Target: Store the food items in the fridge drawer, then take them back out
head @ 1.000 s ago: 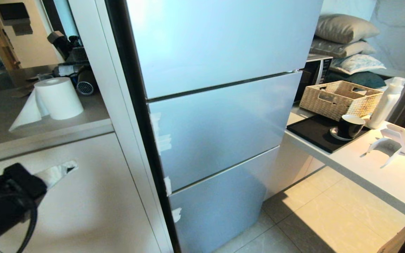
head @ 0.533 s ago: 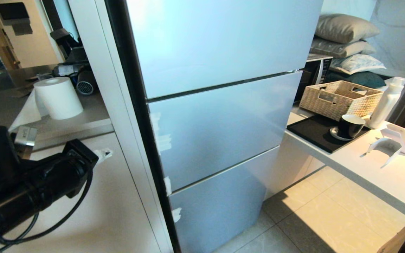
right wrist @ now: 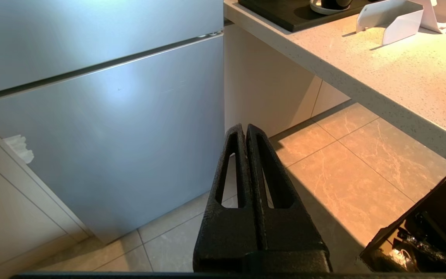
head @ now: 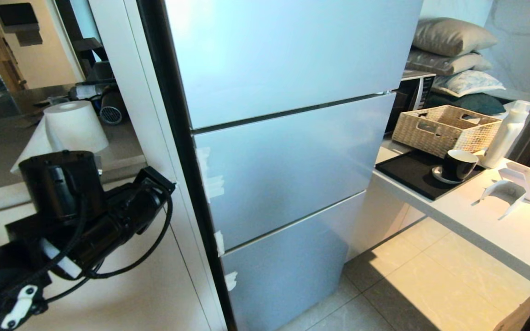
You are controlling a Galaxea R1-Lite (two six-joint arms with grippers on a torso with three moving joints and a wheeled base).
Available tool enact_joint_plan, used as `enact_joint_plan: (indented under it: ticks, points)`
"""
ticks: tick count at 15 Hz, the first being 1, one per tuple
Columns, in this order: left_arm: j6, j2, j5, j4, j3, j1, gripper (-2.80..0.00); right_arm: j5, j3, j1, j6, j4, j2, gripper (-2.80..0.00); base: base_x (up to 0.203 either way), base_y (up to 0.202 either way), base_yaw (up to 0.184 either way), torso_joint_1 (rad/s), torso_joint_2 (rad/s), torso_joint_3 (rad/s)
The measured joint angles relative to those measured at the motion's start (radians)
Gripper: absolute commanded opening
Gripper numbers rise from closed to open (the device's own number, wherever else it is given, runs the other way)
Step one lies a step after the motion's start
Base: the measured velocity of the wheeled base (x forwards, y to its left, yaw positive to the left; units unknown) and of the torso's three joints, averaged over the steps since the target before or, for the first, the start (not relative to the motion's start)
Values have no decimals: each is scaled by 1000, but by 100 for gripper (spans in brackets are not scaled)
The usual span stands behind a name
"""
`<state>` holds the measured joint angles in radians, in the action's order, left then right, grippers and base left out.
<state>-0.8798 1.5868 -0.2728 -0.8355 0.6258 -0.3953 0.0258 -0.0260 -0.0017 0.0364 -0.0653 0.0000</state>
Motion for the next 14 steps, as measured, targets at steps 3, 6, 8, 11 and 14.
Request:
enact_joint_plan:
  ticks: [3, 6, 8, 11, 14]
  points:
    - [-25, 78, -16, -92, 17, -5, -280, 0, 0, 0, 0, 0, 0, -280, 0, 0, 0, 0, 0, 0]
    - [-34, 138, -17, -119, 55, -1, -280, 0, 0, 0, -1, -1, 0, -280, 0, 0, 0, 0, 0, 0]
    - [-49, 176, -16, -133, 88, 0, -280, 0, 0, 0, 0, 0, 0, -280, 0, 0, 0, 0, 0, 0]
    - [-78, 238, -15, -146, 133, 1, -280, 0, 0, 0, 0, 0, 0, -280, 0, 0, 0, 0, 0, 0]
    - [-94, 286, -14, -174, 152, 1, -280, 0, 0, 0, 0, 0, 0, -280, 0, 0, 0, 0, 0, 0]
